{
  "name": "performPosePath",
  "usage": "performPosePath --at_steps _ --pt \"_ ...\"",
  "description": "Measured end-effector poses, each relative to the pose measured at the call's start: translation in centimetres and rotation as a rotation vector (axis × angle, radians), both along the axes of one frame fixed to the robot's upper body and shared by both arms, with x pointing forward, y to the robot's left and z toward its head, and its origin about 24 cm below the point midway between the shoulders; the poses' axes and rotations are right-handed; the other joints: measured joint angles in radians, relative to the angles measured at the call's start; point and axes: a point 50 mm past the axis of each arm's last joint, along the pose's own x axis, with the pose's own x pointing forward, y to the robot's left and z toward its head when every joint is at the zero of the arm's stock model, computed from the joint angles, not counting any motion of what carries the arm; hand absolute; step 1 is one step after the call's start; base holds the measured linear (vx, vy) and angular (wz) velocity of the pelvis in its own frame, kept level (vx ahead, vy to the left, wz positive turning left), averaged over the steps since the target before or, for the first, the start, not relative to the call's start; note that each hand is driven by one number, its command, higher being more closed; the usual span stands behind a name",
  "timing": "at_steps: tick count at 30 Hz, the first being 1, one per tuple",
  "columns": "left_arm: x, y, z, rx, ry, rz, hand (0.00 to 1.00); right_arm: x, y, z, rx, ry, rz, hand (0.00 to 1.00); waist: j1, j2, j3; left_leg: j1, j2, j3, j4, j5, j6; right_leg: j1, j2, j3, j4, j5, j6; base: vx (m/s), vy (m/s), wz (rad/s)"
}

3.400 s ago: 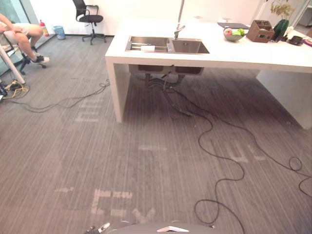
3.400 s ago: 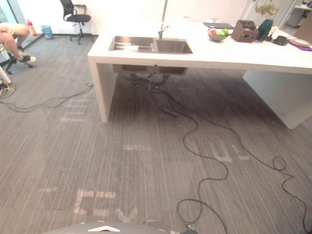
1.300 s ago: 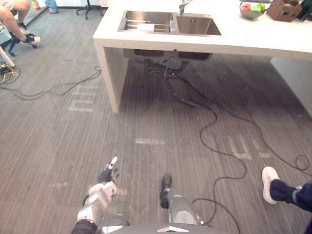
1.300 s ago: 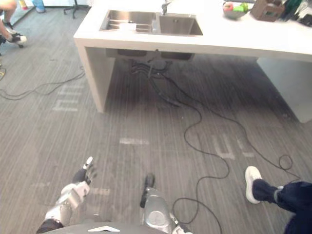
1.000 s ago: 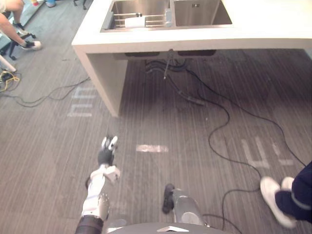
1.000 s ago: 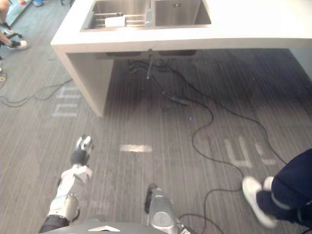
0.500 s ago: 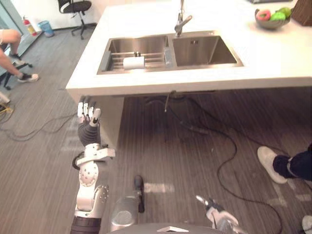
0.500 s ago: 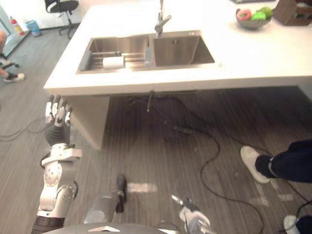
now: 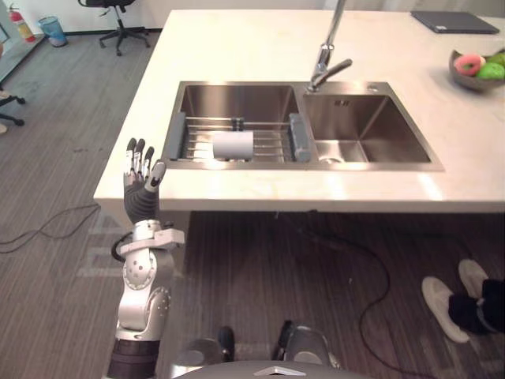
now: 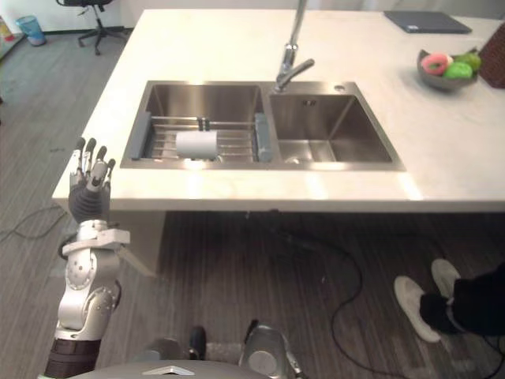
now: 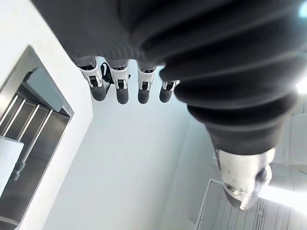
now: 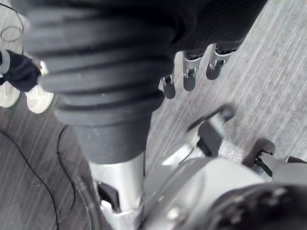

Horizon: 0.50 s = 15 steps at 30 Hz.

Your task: Walk over to the sink, pick up the cup, carry it to the dishwasher, place the cup inside the dishwasher, then close the dishwasher door

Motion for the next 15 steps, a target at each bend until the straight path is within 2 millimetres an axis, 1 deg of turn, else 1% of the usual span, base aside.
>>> performPosePath --at_steps 1,2,3,4,5,6,7,8,9,10,11,12,14,15 --pt "0.2 0.2 -0.4 0.006 0.019 0.005 0.0 -1.1 0.3 -0.1 0.017 0.032 -0.018 0.0 -0.008 0.003 0.002 0.015 0.0 -0.052 0.042 -0.042 -0.013 0.0 0.009 0.049 -0.082 0.068 -0.001 0.4 -0.256 1.44" --pt "0.0 0.8 -0.5 0.013 0.014 0.023 0.0 -2.4 0.6 -0.2 0.027 0.07 0.005 0.0 -0.012 0.004 0.0 0.029 0.002 -0.082 0.088 -0.091 -0.027 0.002 0.006 0.073 -0.062 0.131 -0.008 0.34 -0.262 1.4" --pt "-0.2 0.9 -0.4 0.014 0.003 0.026 0.0 -3.1 1.0 -0.3 0.038 0.088 0.018 0.0 -0.01 -0.01 -0.009 0.035 0.001 -0.096 0.106 -0.114 -0.036 0.005 0.0 0.078 -0.043 0.16 -0.01 0.39 -0.338 1.08" --pt "-0.7 1.9 0.0 0.006 -0.028 0.05 0.0 -4.1 1.8 -0.4 0.063 0.111 0.037 0.0 0.009 -0.047 -0.039 0.038 -0.007 -0.112 0.131 -0.153 -0.061 0.018 -0.009 0.079 -0.042 0.222 -0.024 0.41 -0.41 0.6" --pt "-1.2 2.4 0.3 -0.007 -0.061 0.069 0.0 -4.1 2.1 -0.4 0.072 0.103 0.041 0.0 0.034 -0.056 -0.056 0.033 0.012 -0.118 0.163 -0.196 -0.085 0.055 -0.002 0.062 -0.081 0.112 -0.021 0.38 -0.421 0.4" --pt "-1.2 2.2 0.2 -0.02 -0.061 0.07 0.0 -4.1 1.5 -0.3 0.058 0.1 0.046 0.0 0.037 -0.029 -0.057 0.025 0.039 -0.12 0.176 -0.21 -0.098 0.06 0.016 0.041 -0.079 0.108 -0.027 0.29 -0.365 0.38" --pt "-1.3 1.8 0.2 -0.022 -0.058 0.05 0.0 -4.0 0.5 -0.1 0.031 0.092 0.056 0.0 0.032 -0.001 -0.07 0.006 0.075 -0.114 0.169 -0.211 -0.114 0.06 0.033 0.003 -0.093 0.091 -0.04 0.21 -0.296 0.51" --pt "-1.2 1.3 0.2 -0.02 -0.057 0.024 0.0 -4.1 0.0 0.0 0.02 0.097 0.063 0.0 0.025 0.006 -0.074 0.005 0.095 -0.108 0.139 -0.197 -0.127 0.062 0.04 -0.021 -0.098 0.08 -0.048 0.26 -0.318 0.67" --pt "-1.1 0.9 0.2 -0.021 -0.054 0.008 0.0 -4.2 -0.1 0.0 0.02 0.097 0.056 0.0 0.017 0.022 -0.084 0.043 0.119 -0.088 0.067 -0.157 -0.14 0.079 0.049 -0.044 -0.103 0.06 -0.056 0.23 -0.255 0.49" --pt "-1.1 0.8 0.2 -0.023 -0.053 0.007 0.0 -4.2 -0.1 0.0 0.022 0.097 0.055 0.0 0.015 0.017 -0.086 0.055 0.125 -0.085 0.045 -0.146 -0.142 0.084 0.053 -0.051 -0.103 0.051 -0.057 0.2 -0.188 0.36" --pt "-1.1 0.6 0.2 -0.024 -0.054 0.006 0.0 -4.2 -0.1 0.0 0.023 0.094 0.054 0.0 0.012 0.024 -0.091 0.061 0.13 -0.083 0.037 -0.137 -0.144 0.093 0.055 -0.061 -0.105 0.042 -0.058 0.19 -0.172 0.34" --pt "-1.1 -0.1 0.1 -0.007 -0.046 -0.006 0.0 -4.5 -0.1 0.0 0.03 0.095 0.053 0.0 0.014 0.025 -0.092 0.038 0.14 -0.058 0.102 -0.129 -0.142 0.127 0.06 -0.081 -0.133 0.025 -0.051 0.18 -0.155 0.34" --pt "-1.1 -0.4 0.0 0.007 -0.032 -0.018 0.0 -4.7 0.0 0.0 0.033 0.1 0.053 0.0 0.014 0.027 -0.093 -0.012 0.154 -0.029 0.217 -0.129 -0.143 0.165 0.067 -0.099 -0.176 0.027 -0.059 0.14 -0.087 0.35" --pt "-1.1 -0.6 -0.1 0.012 -0.018 -0.026 0.0 -4.8 0.1 0.0 0.039 0.104 0.06 0.0 0.021 0.01 -0.081 -0.082 0.18 0.04 0.377 -0.139 -0.141 0.236 0.071 -0.119 -0.245 0.044 -0.063 0.1 -0.027 0.28"
